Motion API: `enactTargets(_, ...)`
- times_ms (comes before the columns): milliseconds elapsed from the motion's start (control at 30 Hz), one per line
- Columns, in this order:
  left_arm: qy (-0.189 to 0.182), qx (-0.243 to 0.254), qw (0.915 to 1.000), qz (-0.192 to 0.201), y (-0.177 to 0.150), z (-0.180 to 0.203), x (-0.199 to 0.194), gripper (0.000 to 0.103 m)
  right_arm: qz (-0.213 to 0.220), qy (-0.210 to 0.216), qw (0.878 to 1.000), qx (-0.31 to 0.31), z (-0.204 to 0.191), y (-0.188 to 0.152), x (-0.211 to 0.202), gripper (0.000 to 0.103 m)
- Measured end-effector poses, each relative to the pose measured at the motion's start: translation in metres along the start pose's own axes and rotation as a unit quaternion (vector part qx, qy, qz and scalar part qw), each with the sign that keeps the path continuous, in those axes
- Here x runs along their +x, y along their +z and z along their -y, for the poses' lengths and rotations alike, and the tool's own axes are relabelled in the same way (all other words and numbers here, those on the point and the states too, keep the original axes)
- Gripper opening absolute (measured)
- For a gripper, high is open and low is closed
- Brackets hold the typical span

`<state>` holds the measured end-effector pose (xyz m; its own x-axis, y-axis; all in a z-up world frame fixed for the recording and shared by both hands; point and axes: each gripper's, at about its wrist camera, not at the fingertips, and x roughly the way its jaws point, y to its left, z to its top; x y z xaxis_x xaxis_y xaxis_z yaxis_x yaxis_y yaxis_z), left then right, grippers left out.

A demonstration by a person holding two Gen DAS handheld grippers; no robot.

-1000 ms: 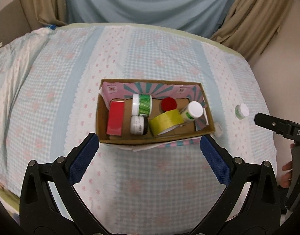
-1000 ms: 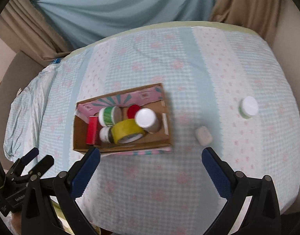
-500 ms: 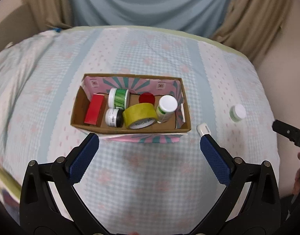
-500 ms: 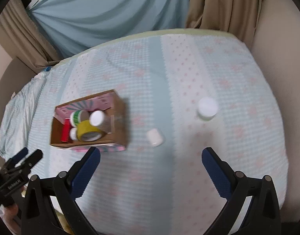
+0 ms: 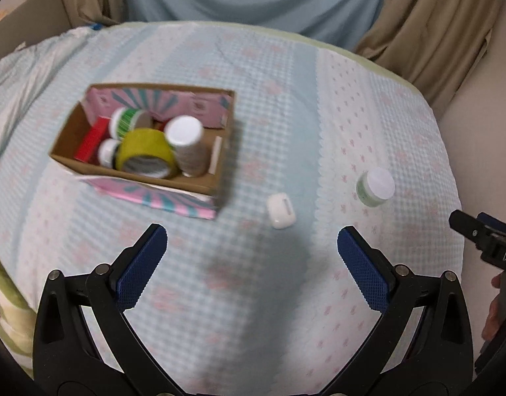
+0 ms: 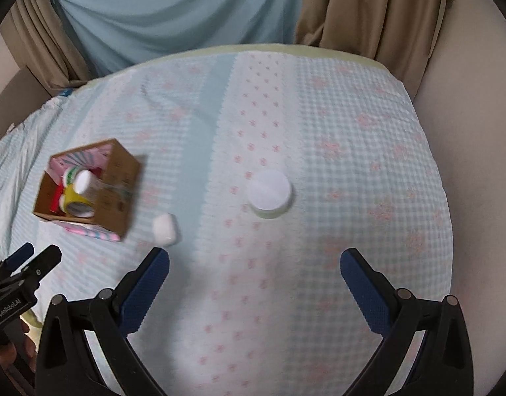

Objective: Organize rigid objects
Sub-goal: 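Move both tools toward the earbud case and white round jar, then grasp the white earbud case with the left tool while the right tool grasps the white round jar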

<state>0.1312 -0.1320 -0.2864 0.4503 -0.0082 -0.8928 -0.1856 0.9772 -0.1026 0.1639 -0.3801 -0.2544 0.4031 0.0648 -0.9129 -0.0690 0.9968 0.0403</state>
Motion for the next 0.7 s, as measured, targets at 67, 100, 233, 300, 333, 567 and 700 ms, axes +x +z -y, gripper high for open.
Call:
enactTargets(67,0.001,-0.005,1.0,-0.003,-0.003,0.01,0.022,0.103,0.003,0.004,1.0,-0.007,0.01,-0.001,0.018,0.103)
enactTargets(100,0.0,-0.007,1.0,-0.004,-0.004,0.014,0.031,0.103,0.004,0.005,1.0,-0.01,0.014,-0.002,0.026,0.103)
enactTargets(233,-0.005,-0.006,0.9999,-0.013,-0.013,0.029,0.083,0.103,0.019,0.007,1.0,-0.024,0.024,-0.003,0.064,0.103)
enactTargets(300,0.0,0.0,0.9999,-0.016,-0.019,0.037,0.112,0.102,0.029,0.009,0.999,-0.031,0.028,-0.003,0.087,0.103)
enactTargets(333,0.002,0.001,0.9999,-0.016,-0.021,0.04,0.122,0.101,0.032,0.01,0.999,-0.032,0.028,-0.003,0.096,0.103)
enactTargets(567,0.02,-0.002,0.9997,-0.011,-0.033,0.049,0.183,0.096,0.056,0.015,0.997,-0.051,0.025,-0.001,0.161,0.103)
enactTargets(700,0.029,-0.007,0.9995,-0.008,-0.033,0.05,0.202,0.091,0.061,0.012,0.996,-0.068,0.017,0.004,0.185,0.097)
